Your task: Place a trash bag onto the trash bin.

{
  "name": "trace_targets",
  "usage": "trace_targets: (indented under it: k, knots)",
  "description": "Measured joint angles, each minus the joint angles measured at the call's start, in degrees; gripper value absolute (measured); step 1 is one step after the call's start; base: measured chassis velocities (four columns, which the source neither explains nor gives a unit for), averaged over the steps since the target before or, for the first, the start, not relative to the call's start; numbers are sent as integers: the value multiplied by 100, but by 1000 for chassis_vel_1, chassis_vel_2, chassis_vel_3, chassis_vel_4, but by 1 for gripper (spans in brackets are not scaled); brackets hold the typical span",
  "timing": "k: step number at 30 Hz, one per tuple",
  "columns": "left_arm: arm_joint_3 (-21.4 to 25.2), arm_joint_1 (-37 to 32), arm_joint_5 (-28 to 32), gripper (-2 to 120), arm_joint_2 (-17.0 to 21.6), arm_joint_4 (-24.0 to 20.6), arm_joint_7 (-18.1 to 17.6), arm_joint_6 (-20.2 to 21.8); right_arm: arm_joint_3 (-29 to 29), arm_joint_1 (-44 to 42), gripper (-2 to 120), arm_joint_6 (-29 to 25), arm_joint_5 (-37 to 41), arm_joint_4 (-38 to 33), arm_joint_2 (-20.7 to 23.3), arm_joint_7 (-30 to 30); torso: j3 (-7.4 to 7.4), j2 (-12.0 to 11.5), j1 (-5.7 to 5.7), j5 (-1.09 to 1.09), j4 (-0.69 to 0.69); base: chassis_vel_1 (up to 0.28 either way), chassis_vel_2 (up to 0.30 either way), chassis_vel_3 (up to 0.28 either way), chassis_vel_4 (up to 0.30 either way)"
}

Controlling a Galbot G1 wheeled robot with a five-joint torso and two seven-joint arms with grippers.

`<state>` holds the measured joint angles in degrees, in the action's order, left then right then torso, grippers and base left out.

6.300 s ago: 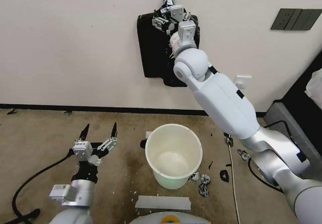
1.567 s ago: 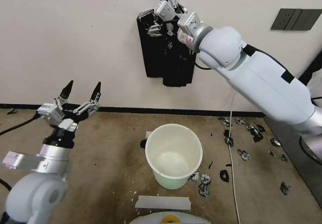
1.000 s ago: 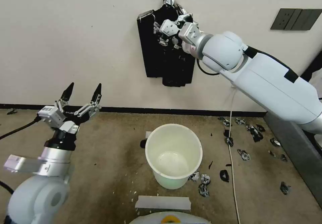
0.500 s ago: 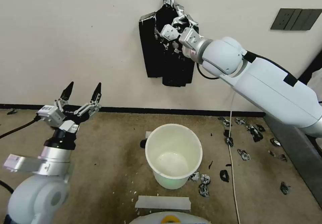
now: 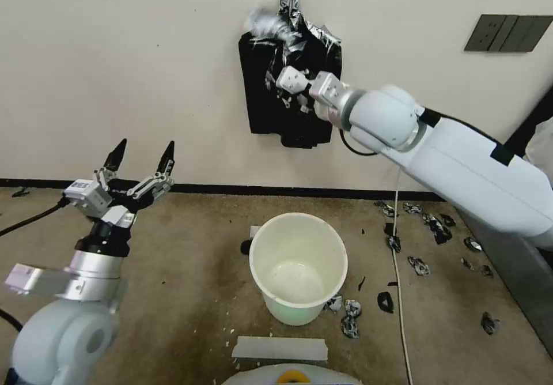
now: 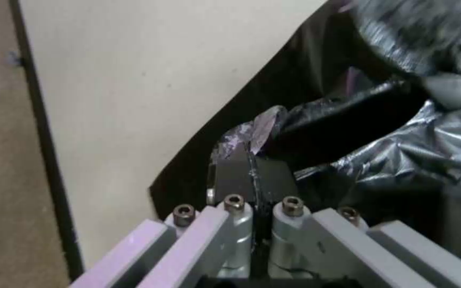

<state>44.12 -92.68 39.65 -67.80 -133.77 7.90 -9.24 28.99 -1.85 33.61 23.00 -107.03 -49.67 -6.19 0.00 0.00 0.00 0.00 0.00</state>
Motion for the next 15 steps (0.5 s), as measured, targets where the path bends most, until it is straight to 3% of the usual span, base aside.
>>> trace_targets:
  k: [9,13,14,15]
  knots:
    - [24,90,175,100,374,-11,-1,17,-3,-494,0,-2,-71,-335,186,1,0,0,-1,0,0,0,0,0,0]
    - [98,190,461,100,1170,49,1,23,-21,-735,0,-4,-177,-498,242,0,0,0,0,-1,0,0,0,0,0]
    - [98,190,461,100,1170,49,1,23,-21,-735,0,-4,-177,-498,242,0,0,0,0,-1,0,0,0,0,0]
    - [131,231,538,100,1471,89,3,24,-31,-795,0,-5,-197,-535,248,0,0,0,-1,-1,0,0,0,0,0]
